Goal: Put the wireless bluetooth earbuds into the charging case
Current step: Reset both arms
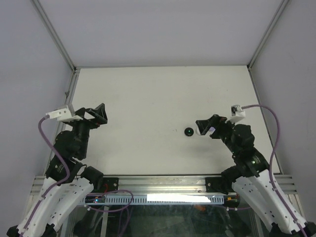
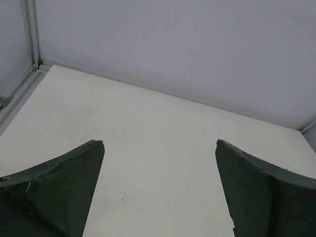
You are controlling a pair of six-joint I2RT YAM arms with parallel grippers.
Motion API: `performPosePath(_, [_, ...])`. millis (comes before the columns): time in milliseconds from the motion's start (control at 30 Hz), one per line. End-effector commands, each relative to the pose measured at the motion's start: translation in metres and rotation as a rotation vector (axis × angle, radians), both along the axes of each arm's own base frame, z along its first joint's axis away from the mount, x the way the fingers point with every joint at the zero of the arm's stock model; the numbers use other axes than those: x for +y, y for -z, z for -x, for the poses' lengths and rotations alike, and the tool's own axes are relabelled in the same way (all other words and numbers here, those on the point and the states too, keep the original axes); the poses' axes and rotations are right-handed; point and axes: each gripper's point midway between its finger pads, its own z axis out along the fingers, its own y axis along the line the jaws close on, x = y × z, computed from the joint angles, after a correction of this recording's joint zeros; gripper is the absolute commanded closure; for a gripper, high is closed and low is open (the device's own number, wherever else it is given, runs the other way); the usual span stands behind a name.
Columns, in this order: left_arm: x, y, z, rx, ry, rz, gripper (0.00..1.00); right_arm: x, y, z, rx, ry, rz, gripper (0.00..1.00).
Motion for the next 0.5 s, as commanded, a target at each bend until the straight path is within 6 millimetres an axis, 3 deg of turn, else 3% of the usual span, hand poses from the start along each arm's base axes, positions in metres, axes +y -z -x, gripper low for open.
performPosePath(0, [0.007,0.007,0.021,0.008,0.012,0.085,0.01,-0.036,-0.053,0.018,-0.191,0.075,0.074,0.01])
performPosePath(200, [0.002,0.007,0.041,-0.015,0.091,0.147,0.01,-0.071,-0.090,0.039,-0.328,0.162,0.147,0.01])
performPosePath(333, [-0.004,0.015,0.051,0.005,0.143,0.170,0.01,-0.088,-0.099,0.048,-0.340,0.211,0.191,0.01])
performPosePath(467, [-0.011,0.033,0.055,0.037,0.185,0.180,0.01,-0.099,-0.094,0.049,-0.339,0.262,0.221,0.01])
